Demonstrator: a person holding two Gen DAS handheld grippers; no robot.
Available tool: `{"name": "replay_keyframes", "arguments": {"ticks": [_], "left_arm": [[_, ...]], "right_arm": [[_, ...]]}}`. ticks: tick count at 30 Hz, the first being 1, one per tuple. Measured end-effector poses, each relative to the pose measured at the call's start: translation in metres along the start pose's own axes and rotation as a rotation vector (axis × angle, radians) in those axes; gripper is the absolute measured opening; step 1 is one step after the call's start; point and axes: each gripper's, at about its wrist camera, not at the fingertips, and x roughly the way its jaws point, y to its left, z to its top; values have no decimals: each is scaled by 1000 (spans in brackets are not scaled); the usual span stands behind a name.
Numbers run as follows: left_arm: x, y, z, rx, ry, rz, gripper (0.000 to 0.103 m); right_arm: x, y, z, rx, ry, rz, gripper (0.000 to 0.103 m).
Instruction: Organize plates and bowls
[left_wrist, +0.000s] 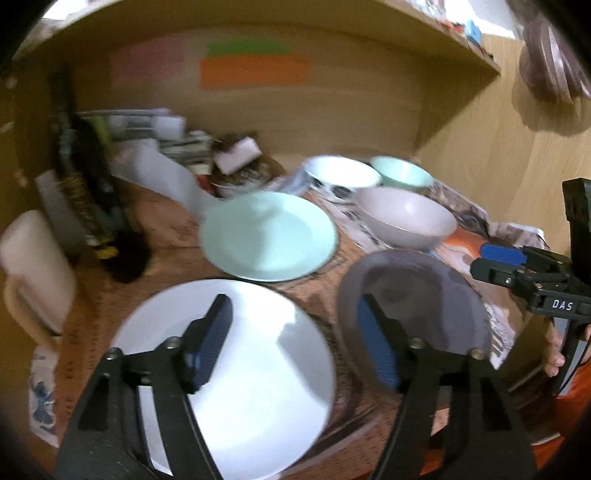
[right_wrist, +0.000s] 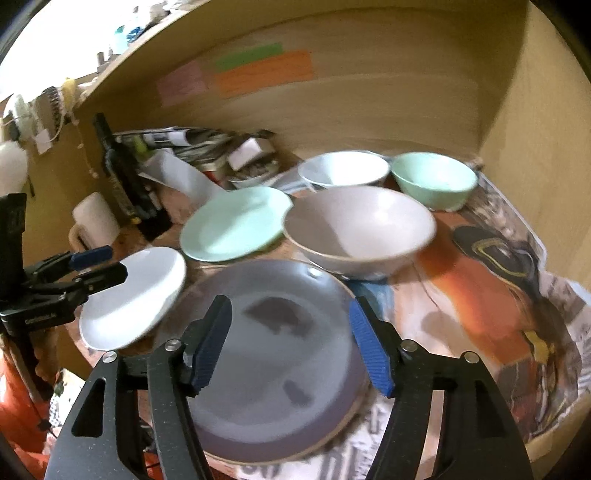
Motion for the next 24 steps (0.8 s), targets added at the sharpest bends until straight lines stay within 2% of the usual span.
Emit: {"name": "replay_keyframes", "arguments": {"ticks": [4,13,20,24], "left_arm": [[-11,24,-10,-31,-9,60,73],[-16,77,-41,-102,43,155,73],[-15,107,-62,-136,78,168,73],[-12,119,-73,-174,101,133,73]], "right_arm": [[7,16,7,-38,-1,25,74],[41,65,21,-137,46,86,74],[75,93,25,-190,127,112,74],[94,103,28,-205,190,131,74]]}}
